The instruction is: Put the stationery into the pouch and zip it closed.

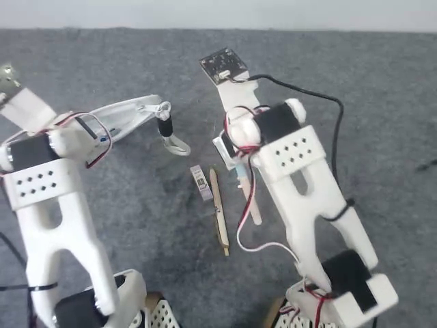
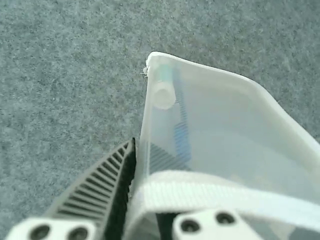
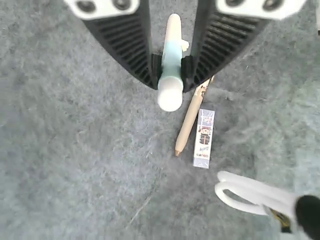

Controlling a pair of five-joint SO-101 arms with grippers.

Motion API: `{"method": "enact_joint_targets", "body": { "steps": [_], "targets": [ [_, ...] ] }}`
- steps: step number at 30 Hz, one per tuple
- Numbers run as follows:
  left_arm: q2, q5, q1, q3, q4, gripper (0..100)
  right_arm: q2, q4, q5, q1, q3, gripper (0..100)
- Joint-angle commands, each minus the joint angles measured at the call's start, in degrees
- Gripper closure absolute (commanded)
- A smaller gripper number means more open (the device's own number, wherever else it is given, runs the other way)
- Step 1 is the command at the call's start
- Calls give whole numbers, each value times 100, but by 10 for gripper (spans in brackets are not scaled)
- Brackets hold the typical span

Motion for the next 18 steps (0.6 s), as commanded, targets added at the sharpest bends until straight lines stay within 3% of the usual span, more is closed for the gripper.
{"method": "enact_joint_targets", "body": {
  "steps": [1,8,18],
  "targets": [
    [53,53,9,-48,-18,988,-673,75,-88,-4,-114,993],
    [53,53,18,-48,-18,988,-1701,382,-492,-664,-114,993],
    [62,53,18,-48,-26,988,-2633,-277,-580,-716,-114,993]
  ]
}}
